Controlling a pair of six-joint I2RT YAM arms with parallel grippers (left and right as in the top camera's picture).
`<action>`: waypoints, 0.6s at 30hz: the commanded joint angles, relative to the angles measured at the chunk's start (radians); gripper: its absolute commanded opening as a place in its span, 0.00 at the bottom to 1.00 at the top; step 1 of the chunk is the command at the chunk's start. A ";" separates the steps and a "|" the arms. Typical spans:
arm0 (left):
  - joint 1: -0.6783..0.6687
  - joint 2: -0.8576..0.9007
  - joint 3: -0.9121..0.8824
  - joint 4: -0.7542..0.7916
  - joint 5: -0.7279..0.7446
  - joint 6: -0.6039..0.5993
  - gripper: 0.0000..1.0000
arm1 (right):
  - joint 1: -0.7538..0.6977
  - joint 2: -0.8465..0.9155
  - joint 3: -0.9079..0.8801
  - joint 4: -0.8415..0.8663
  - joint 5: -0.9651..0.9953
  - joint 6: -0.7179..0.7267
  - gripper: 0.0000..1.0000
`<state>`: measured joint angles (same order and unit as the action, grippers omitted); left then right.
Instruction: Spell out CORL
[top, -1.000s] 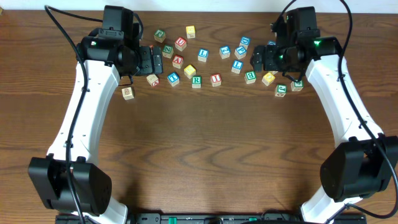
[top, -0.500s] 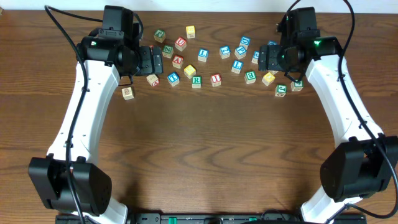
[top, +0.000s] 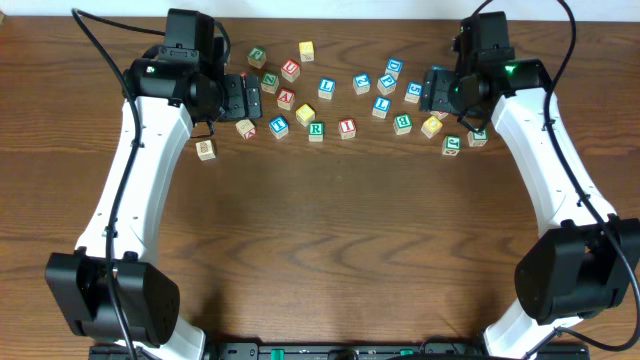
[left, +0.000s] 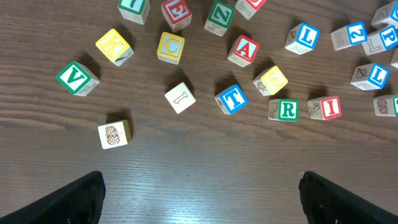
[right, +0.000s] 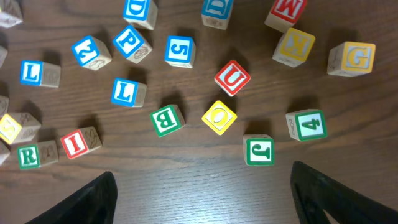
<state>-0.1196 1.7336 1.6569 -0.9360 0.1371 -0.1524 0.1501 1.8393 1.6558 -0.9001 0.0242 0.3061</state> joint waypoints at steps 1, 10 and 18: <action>0.000 0.013 0.015 -0.001 0.009 0.016 0.98 | 0.009 -0.004 0.016 0.000 0.031 0.049 0.82; -0.022 0.047 0.016 0.060 0.010 -0.051 0.98 | 0.009 -0.004 0.015 0.006 0.052 0.106 0.84; -0.051 0.141 0.078 0.093 0.008 -0.075 0.98 | 0.009 -0.004 0.015 0.009 0.051 0.108 0.87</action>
<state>-0.1669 1.8332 1.6863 -0.8436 0.1371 -0.1951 0.1501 1.8393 1.6558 -0.8932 0.0608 0.3954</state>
